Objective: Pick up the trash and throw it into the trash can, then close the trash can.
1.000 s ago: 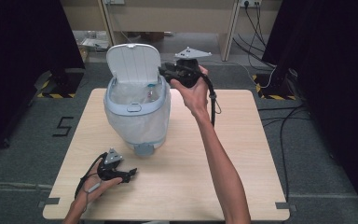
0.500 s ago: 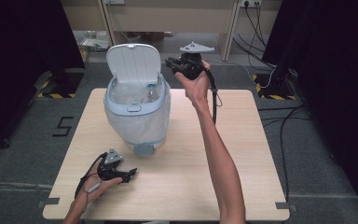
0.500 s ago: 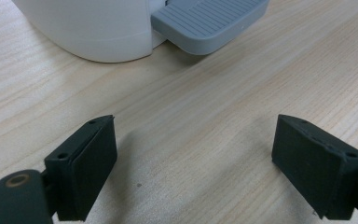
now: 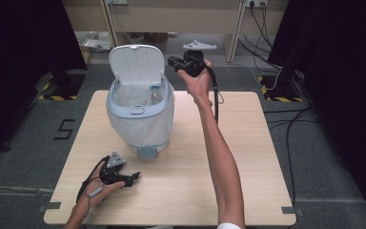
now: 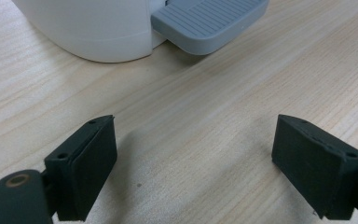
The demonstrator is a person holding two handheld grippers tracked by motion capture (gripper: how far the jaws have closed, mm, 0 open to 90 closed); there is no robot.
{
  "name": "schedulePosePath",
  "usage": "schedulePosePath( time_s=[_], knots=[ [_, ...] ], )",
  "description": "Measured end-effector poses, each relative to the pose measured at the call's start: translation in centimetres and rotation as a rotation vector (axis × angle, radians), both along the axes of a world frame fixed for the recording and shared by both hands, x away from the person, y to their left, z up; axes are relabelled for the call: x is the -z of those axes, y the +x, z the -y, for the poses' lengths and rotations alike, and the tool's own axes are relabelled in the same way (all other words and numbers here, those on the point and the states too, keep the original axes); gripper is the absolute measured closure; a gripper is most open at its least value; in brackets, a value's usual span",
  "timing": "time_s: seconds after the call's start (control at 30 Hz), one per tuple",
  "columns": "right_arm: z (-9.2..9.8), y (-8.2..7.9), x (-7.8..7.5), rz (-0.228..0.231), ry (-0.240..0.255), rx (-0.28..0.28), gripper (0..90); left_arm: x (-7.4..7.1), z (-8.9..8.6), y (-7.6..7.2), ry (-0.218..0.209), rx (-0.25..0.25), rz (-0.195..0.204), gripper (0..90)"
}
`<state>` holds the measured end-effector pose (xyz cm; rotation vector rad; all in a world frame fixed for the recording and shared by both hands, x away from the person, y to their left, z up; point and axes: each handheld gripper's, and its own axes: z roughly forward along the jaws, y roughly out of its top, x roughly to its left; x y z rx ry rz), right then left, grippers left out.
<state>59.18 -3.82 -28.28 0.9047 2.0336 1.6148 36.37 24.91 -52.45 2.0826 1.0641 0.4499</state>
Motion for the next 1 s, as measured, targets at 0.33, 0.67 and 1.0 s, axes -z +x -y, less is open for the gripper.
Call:
schedulePosePath(
  time_s=[0.33, 0.67, 1.0],
  knots=[
    [-0.5, 0.7, 0.1, -0.004, 0.014, -0.025, 80.6, 0.0, 0.0, 0.0, 0.0, 0.0, 0.0, 13.0],
    [-0.8, 1.3, 0.1, -0.006, 0.03, -0.058, 80.5, 0.0, 0.0, 0.0, 0.001, 0.0, 0.001, 13.0],
    [-0.8, 1.5, -0.4, -0.006, 0.064, -0.096, 80.5, 0.0, 0.0, 0.0, -0.001, -0.002, 0.004, 13.0]
  ],
)
